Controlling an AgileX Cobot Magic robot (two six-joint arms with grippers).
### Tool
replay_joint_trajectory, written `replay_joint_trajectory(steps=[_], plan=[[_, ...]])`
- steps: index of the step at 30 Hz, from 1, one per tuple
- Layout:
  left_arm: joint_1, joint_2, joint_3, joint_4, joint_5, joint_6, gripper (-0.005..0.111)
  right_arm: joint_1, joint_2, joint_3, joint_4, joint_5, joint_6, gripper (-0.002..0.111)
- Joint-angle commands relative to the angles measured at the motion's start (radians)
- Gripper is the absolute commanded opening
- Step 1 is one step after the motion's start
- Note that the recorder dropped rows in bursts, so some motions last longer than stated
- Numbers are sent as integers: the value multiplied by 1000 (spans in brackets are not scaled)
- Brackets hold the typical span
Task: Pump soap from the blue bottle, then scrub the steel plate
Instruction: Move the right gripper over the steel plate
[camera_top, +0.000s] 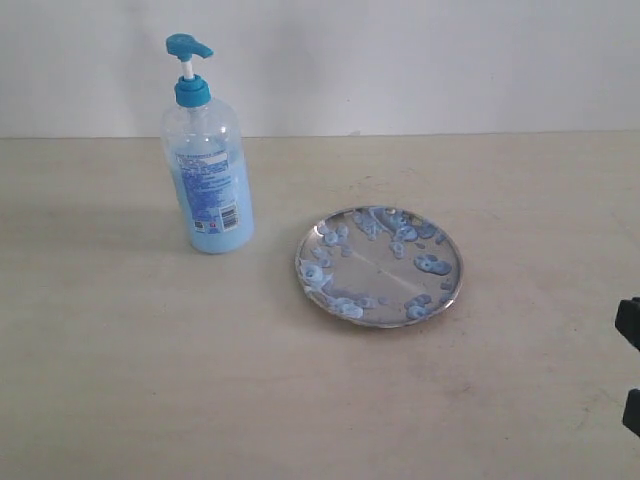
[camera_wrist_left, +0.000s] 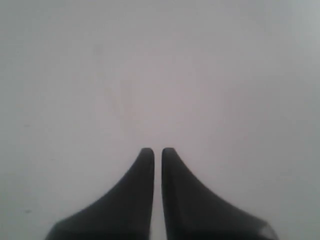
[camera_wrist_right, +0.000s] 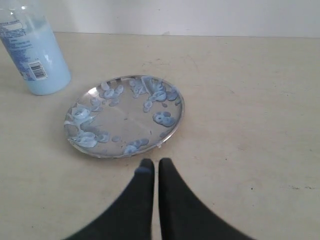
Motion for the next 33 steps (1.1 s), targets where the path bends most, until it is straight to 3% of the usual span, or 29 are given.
replay_joint_trajectory(steps=[1,3,6,8,11,14,21,24,28,31,33], plan=[[5,-247,35,-5,481,12,4,3,-1,6,1,-3,4,0],[5,-348,58,-5,608,16,4,3,-1,6,1,-12,4,0],[5,-470,113,-7,632,12,4,3,-1,6,-3,-64,-20,0],[-1,-543,164,-7,640,-75,4,3,-1,6,-5,-117,-68,0],[-42,-630,267,-63,754,-285,4,3,-1,-6,-5,-199,-183,0],[-85,-692,404,-39,869,-269,4,3,-1,-61,-5,-272,-348,0],[-102,-708,703,-44,740,-229,4,3,11,-388,7,-226,-655,0],[-101,-708,757,-67,745,-227,4,3,65,-544,7,-183,-667,0],[-101,-708,819,-67,849,-227,4,3,217,-687,8,-151,-649,0],[-101,-708,844,-67,899,-266,4,3,416,-746,10,-107,-568,0],[-102,-708,844,-75,988,-322,4,3,664,-784,95,-48,-470,0]])
